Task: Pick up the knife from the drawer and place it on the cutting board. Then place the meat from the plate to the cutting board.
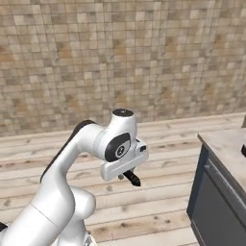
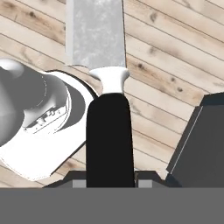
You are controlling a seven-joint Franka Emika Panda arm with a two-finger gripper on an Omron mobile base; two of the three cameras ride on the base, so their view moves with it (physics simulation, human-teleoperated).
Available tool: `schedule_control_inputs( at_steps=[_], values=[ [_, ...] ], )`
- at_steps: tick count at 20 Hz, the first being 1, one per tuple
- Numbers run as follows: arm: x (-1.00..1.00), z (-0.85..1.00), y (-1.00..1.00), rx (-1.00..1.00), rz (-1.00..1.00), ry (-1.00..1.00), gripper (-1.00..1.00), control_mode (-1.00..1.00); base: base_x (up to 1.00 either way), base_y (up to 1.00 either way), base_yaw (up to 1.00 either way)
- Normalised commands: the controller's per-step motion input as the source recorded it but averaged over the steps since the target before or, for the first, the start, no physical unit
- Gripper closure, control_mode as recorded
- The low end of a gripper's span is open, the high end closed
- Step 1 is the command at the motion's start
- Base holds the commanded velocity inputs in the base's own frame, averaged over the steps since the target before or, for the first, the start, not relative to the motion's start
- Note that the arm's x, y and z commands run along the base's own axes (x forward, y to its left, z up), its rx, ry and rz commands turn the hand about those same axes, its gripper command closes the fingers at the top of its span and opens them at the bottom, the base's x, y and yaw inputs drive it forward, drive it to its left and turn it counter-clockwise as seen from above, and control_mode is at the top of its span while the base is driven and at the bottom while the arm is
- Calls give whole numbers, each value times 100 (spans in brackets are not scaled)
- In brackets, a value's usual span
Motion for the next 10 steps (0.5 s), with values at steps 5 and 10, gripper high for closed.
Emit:
schedule_control_inputs(
  at_steps=[5, 10],
  values=[
    [0, 0, 0, 0, 0, 0, 100, 100, 0, 56, 51],
    [0, 0, 0, 0, 0, 0, 100, 100, 0, 45, 52]
  ],
)
